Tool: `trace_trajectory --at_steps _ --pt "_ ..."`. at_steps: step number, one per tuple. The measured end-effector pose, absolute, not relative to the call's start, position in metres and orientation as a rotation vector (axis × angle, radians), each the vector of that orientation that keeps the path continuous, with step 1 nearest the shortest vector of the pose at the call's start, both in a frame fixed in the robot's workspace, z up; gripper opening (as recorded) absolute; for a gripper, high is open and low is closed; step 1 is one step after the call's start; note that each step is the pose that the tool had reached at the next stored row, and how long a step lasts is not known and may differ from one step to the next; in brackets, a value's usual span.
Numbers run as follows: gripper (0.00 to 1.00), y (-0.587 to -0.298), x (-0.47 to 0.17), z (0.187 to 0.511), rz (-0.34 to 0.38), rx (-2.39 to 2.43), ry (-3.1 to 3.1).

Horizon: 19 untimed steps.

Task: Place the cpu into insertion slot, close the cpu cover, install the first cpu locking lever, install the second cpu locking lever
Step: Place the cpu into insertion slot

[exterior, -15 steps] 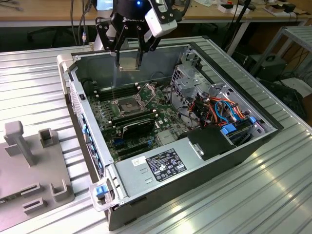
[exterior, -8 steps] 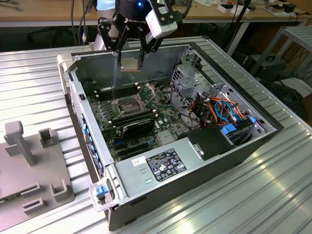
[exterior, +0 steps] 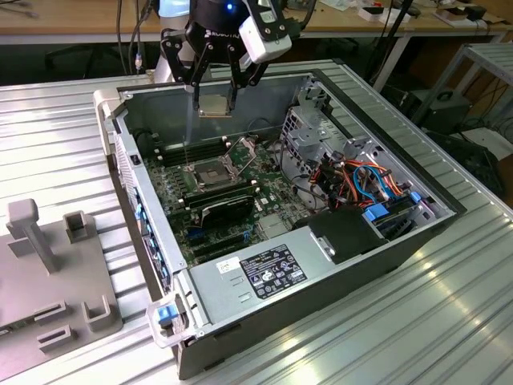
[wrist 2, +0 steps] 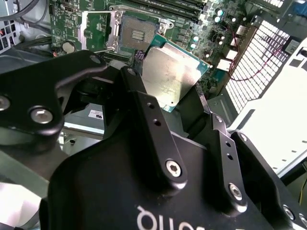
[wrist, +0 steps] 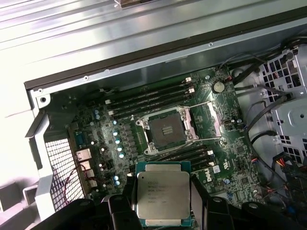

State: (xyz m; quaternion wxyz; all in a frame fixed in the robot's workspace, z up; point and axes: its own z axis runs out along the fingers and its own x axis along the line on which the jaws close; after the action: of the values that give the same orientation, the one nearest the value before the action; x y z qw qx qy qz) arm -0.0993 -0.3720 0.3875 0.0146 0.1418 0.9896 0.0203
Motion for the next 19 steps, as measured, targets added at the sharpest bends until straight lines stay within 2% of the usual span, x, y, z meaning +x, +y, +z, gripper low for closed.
trace_trajectory --at_steps 19 --pt "0.55 -0.3719 -0.0998 0.3865 0.06 0.711 3.026"
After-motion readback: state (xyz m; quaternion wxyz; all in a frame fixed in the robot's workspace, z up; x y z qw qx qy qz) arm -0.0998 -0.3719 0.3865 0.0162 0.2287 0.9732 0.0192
